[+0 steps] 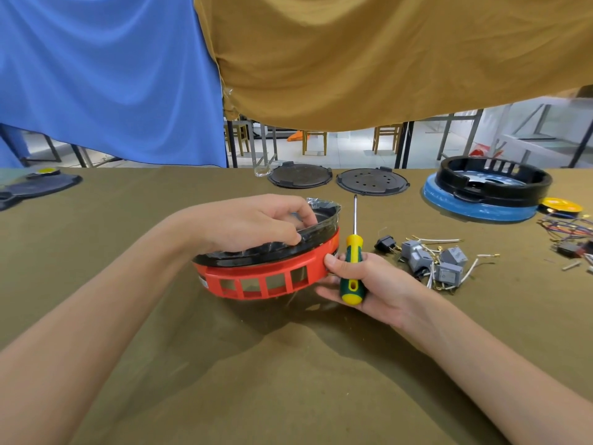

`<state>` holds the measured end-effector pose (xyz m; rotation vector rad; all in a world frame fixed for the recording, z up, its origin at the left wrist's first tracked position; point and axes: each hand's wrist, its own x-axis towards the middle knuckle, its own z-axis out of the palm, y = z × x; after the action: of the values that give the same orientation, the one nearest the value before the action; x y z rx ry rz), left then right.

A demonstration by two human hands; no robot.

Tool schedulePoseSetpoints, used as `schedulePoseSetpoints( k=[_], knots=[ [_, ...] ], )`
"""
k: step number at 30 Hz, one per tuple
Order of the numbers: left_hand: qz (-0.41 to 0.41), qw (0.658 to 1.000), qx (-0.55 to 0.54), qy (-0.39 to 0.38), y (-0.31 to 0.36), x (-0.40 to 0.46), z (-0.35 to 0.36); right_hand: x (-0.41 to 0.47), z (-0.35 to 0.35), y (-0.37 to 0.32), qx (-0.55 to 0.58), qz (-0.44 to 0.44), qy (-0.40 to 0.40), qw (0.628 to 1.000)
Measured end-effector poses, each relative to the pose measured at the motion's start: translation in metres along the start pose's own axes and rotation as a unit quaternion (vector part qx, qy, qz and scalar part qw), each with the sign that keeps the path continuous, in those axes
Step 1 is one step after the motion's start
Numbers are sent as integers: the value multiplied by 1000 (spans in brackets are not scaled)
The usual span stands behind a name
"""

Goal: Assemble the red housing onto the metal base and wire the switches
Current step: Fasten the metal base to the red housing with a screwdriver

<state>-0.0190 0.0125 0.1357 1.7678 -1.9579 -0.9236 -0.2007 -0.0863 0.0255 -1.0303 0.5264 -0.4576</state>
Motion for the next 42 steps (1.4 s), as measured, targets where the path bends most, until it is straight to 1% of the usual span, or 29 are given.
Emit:
schedulePoseSetpoints(
  k=[5,13,22,28,35,42],
  knots=[
    [10,1000,29,8,-6,-5,7,-1,6,2,-18,-6,-5,1000],
    [25,996,78,29,-2,-10,4,-2,7,2,-9,-1,2,1000],
    [36,997,52,42,6,-14,-3,-3,8,0,13,-2,17,1000],
    [29,995,88,37,10,-16,-4,-3,8,1,18,-1,6,1000],
    [10,987,148,55,14,-18,-3,-1,7,3,7,-13,-2,1000],
    [10,986,157,54,18,-21,-2,0,6,2,22,-23,-2,1000]
  ],
)
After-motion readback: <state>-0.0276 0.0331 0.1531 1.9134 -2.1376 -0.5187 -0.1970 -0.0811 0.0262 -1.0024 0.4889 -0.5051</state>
